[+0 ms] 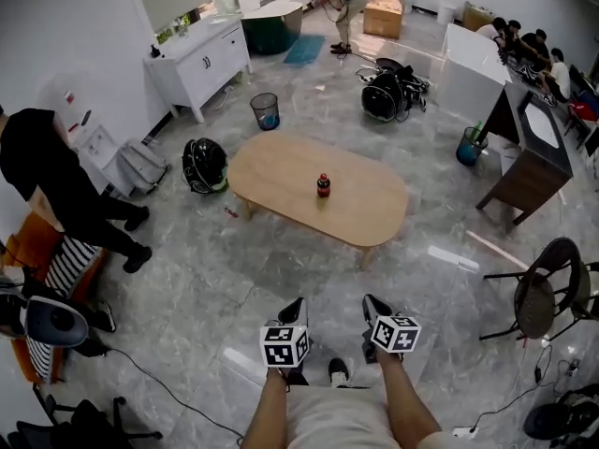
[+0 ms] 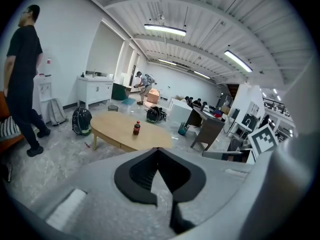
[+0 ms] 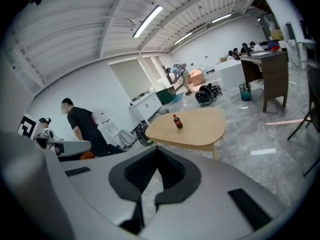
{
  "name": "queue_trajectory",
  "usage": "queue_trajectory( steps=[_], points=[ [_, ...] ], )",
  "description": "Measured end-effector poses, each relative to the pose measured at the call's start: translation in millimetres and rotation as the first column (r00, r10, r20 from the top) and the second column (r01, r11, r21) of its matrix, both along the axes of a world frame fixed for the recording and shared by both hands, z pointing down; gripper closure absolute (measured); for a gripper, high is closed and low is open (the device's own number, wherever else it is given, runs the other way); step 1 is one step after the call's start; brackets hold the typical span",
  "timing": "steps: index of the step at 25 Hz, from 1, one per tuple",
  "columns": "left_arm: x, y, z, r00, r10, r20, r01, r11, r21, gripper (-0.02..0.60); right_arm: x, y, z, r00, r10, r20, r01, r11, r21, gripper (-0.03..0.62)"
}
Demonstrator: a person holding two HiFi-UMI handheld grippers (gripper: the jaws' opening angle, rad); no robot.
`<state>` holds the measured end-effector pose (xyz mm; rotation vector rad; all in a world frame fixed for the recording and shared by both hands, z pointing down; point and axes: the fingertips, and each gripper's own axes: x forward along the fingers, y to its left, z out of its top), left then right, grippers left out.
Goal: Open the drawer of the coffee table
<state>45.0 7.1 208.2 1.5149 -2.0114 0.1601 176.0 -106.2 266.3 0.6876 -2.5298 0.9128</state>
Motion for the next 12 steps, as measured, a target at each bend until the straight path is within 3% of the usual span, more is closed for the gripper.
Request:
queue_trajectory(
  steps=[8, 12],
  points=[
    [-67, -22, 10, 0.994, 0.111, -0.023, -0.112, 0.994, -0.020, 0.572, -37, -4, 17, 0.987, 0.156, -0.032, -0.157, 0.987, -0.031, 0.579],
    [-111, -29, 17, 0.988, 0.147, -0.041, -0.148, 0.989, -0.024, 0.572, -74, 3, 25, 0.982, 0.182, -0.050, -0.184, 0.982, -0.035, 0.579]
  ],
)
